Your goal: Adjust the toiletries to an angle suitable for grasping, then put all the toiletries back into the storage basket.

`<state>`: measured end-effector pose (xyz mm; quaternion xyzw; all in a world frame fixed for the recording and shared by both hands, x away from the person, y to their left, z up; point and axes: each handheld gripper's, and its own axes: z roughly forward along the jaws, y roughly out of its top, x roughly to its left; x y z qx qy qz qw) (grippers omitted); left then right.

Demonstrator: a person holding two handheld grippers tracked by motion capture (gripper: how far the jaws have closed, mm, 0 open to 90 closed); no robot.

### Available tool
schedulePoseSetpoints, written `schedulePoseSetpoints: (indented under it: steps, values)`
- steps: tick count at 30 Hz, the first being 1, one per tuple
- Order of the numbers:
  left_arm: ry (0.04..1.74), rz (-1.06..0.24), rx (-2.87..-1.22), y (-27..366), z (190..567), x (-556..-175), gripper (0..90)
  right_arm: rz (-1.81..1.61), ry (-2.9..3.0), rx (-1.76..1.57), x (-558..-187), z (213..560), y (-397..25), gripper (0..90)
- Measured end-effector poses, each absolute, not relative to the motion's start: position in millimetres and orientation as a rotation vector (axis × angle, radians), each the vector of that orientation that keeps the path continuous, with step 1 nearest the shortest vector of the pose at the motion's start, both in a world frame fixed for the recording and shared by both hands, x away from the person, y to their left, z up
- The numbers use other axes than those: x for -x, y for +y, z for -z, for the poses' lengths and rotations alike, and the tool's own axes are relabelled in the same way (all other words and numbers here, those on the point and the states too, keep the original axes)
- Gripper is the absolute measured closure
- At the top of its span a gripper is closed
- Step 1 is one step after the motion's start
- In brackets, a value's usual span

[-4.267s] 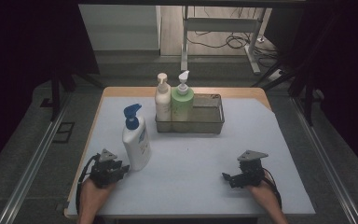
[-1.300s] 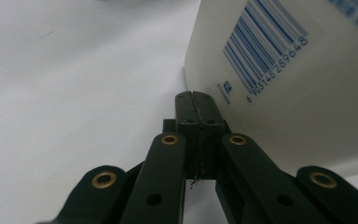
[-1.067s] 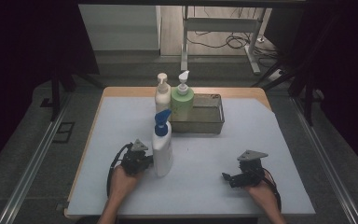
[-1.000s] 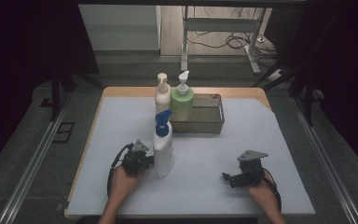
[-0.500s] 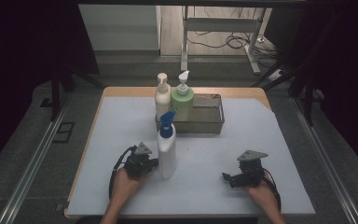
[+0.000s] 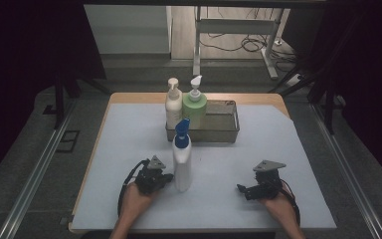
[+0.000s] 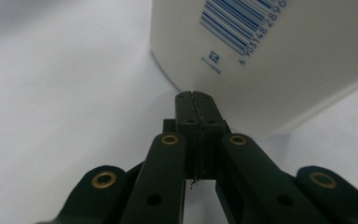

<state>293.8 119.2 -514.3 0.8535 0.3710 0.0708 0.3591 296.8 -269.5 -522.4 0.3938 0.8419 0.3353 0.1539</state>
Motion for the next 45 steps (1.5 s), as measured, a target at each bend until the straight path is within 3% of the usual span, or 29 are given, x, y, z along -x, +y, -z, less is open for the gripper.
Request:
schedulePoseSetpoints:
  steps: [23,26,32,33,45]
  values:
    - [0.821,-0.1,-2.226,88,516,-284,89.4,-0.963,2.412,-1.128,-297,523,-270,0.0]
    - [0.821,-0.061,-2.205,90,517,-285,86.2,-0.965,2.412,-1.127,-297,523,-270,0.0]
    - [0.842,-0.13,-2.215,94,515,-282,62.1,-0.959,2.417,-1.13,-297,522,-270,0.0]
    - [0.85,-0.133,-2.211,96,515,-282,62.1,-0.959,2.417,-1.13,-297,522,-270,0.0]
    - [0.935,-0.231,-2.213,113,516,-278,26.7,-0.938,2.447,-1.094,-296,517,-268,3.2]
